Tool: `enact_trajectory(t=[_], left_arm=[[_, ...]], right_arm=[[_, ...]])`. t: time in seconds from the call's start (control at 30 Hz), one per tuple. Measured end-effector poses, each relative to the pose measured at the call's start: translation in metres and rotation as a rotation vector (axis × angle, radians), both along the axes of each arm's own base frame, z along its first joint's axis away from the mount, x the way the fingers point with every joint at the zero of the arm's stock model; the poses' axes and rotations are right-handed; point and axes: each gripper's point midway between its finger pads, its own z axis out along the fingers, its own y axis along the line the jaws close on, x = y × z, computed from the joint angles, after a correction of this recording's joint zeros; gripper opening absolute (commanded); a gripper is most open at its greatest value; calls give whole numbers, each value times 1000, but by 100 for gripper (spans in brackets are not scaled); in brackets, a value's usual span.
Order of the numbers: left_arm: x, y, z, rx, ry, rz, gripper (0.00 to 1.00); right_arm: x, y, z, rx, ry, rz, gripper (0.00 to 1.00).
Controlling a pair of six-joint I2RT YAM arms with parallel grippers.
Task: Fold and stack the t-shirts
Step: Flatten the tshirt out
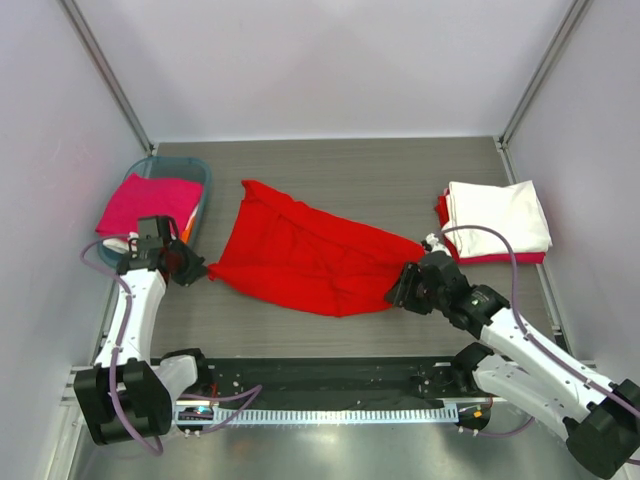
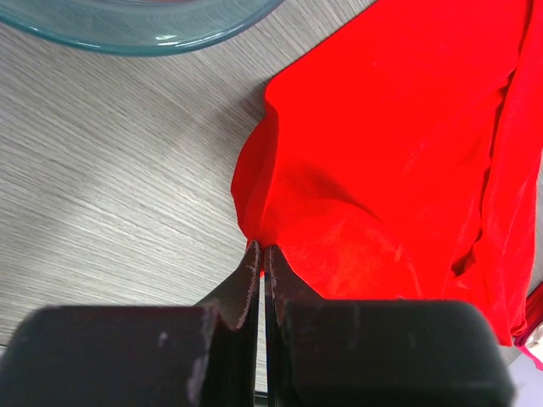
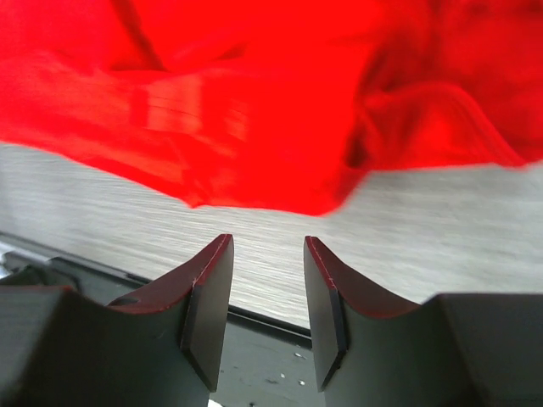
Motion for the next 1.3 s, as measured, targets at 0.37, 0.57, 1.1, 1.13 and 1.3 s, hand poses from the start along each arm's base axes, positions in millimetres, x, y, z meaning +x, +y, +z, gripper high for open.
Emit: enact_trajectory(t=[0.37, 0.57, 1.1, 1.13, 1.3], left_arm=[[-1, -1, 0, -3, -11, -6, 1], [0, -2, -1, -4, -14, -7, 1], [0, -1, -2, -5, -17, -6, 1], [1, -1, -2, -5, -18, -6, 0], [1, -1, -2, -4, -21, -6, 0]], right_arm=[[18, 0, -26, -81, 67, -60, 44], [30, -6, -31, -123, 64, -124, 42], [25, -16, -64, -160, 153, -188, 41], [26, -15, -65, -159, 157, -186, 39], [32, -6, -65, -127, 148, -176, 27]])
